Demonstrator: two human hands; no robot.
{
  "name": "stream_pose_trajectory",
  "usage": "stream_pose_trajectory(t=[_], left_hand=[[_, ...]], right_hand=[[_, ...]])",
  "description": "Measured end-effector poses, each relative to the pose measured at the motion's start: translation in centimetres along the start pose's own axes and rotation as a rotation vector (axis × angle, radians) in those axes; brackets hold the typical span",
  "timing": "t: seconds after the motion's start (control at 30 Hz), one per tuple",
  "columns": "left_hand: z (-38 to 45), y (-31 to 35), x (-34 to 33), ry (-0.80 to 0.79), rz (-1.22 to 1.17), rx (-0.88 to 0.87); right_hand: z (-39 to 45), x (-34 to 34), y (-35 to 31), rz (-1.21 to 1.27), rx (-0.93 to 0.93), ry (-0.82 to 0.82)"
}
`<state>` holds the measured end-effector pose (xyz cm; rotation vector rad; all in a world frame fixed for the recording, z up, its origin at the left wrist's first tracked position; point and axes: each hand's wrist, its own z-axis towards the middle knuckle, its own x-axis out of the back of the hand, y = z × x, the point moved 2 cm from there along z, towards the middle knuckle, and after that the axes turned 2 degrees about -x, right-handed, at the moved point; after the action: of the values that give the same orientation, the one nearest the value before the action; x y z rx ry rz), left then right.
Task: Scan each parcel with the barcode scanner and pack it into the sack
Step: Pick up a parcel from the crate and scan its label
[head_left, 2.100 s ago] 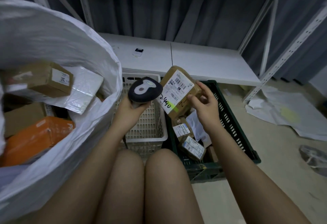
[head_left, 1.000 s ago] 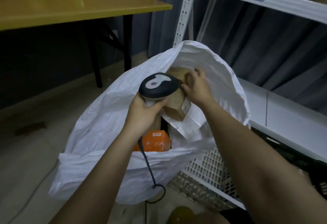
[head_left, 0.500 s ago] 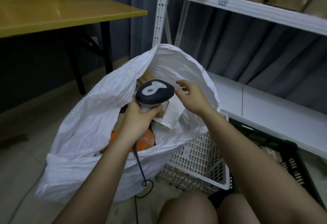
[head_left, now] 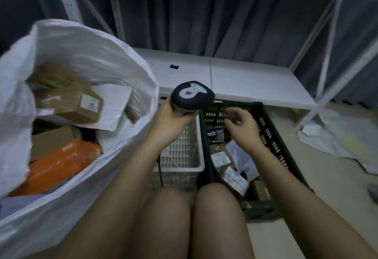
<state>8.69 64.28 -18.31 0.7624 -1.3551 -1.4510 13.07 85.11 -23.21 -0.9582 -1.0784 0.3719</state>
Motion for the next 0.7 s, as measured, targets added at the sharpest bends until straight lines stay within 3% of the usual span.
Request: stream_pose_trajectory(t=[0.17, 0.33, 0.57, 0.7], left_hand=[[4.3, -5.4, -7.3, -0.13, -0.034, 0.1], [8.8, -12.4, -12.6, -0.253, -0.009, 0.161], [13.6, -20.6, -17.1, -0.361, 0.033, 0.246], [14.6, -22.7, -18.3, -0.38, -0.003, 0.278]], right_hand=[[1.6, 1.5, 11.5, 0.009, -0.295, 0.0], [5.0, -1.2, 22.7, -0.108, -0.512, -0.029], [10.7, -4.9, 35.1, -0.448, -0.677, -0.062], [12.3, -5.9, 38.5, -0.622, -0.824, -0.183]])
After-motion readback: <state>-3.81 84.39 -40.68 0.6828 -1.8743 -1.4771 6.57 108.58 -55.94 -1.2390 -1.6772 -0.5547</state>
